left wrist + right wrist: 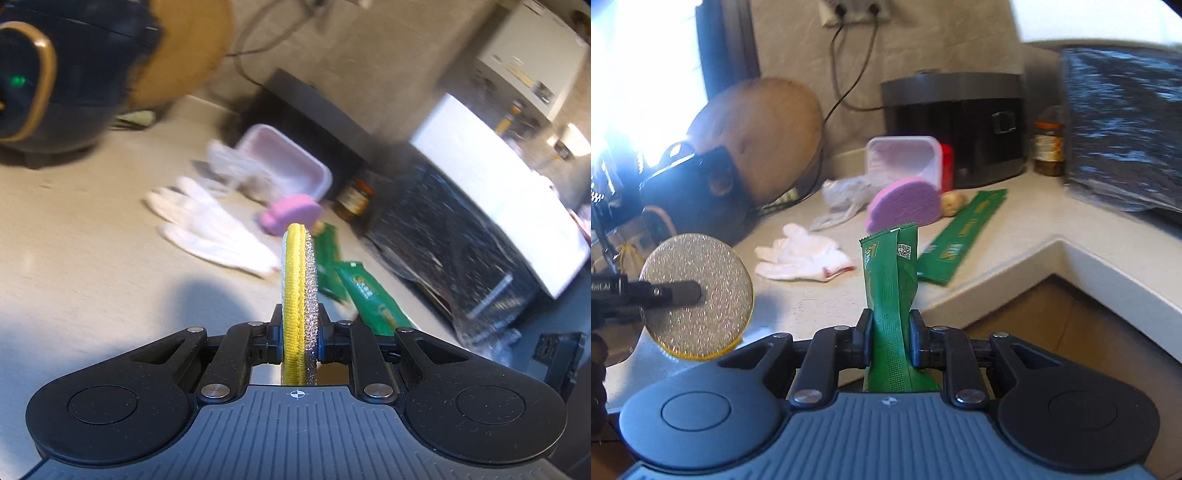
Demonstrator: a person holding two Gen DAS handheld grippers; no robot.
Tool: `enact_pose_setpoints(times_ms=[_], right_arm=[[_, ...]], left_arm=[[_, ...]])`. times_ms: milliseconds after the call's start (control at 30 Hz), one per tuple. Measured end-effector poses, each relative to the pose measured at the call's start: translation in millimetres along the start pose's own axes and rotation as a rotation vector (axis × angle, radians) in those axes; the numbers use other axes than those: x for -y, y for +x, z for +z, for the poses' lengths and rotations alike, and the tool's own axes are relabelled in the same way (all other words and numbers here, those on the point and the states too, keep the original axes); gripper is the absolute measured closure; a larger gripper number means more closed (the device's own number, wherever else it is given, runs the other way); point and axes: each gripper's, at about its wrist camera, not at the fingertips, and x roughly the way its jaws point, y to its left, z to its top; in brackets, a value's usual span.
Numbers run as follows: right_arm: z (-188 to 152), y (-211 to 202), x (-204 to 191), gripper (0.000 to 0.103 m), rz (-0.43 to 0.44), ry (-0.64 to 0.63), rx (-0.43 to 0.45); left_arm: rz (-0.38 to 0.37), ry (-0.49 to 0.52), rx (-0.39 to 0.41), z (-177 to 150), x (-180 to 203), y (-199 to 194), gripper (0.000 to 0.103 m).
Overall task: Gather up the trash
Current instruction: 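Carry the sponge and green packet down to the green bin with both tools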
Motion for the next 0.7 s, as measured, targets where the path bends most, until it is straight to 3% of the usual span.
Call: enact_pose_setpoints(times_ms=[167, 367, 567, 700], right_arm=[[-22.6, -33.6, 39.7, 0.084, -0.128, 0.046, 0.084], [-66.3, -42.0, 93.4, 0.084, -0.279, 0.142, 0.032], [-121.8, -22.1, 138.1, 0.084, -0.304, 0.278, -0.096], [-143.6, 0.3, 158.2, 0.084, -0.306, 0.314, -0.159]], left_arm=[[-0.085, 0.182, -0.071, -40.4, 49.7, 35.0, 0.085], [-0.127, 0.356, -0.289, -115.7, 98.8, 112.7, 0.085], [-0.108, 0.371, -0.499, -182.0, 113.4, 184.3, 0.085], [-0.096, 0.28, -0.591, -200.7, 98.7, 225.5, 0.085]])
